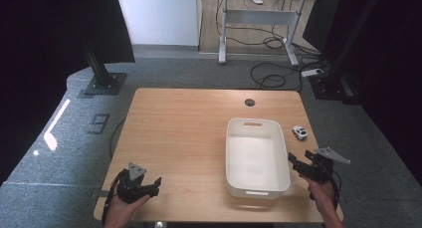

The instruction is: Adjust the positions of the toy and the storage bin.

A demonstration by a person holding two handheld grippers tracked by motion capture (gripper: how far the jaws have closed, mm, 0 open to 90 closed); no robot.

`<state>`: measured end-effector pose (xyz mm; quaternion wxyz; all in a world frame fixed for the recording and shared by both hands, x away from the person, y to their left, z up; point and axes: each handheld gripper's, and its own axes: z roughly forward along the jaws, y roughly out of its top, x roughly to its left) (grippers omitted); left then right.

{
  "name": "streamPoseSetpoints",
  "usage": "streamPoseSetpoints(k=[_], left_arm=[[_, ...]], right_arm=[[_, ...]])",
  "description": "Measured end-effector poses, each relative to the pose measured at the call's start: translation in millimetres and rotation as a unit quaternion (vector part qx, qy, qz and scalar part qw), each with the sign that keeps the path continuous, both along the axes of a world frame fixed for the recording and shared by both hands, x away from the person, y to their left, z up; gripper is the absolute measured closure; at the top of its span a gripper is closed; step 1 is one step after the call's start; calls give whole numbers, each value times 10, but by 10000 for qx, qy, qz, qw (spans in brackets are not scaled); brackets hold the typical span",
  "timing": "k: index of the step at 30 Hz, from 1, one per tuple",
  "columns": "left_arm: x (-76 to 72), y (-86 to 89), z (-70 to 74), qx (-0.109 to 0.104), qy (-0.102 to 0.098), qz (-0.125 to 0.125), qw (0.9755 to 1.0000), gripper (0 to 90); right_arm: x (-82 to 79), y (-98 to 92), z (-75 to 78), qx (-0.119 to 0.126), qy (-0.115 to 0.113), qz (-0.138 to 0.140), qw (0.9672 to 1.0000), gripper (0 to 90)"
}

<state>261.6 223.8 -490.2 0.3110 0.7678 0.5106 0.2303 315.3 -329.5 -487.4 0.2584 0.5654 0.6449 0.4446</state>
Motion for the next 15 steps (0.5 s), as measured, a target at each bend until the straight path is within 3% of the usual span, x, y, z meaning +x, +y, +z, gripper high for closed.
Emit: streamPoseSetpoints(k=[9, 15], left_arm=[[-19, 7, 4, 15, -16, 10, 10000, 197], [-22, 13, 2, 26, -17, 16, 10000, 197]], right_arm=[[107, 275, 75, -185, -2, 242, 9995, 243], [153, 345, 64, -262, 12, 265, 9993, 251]])
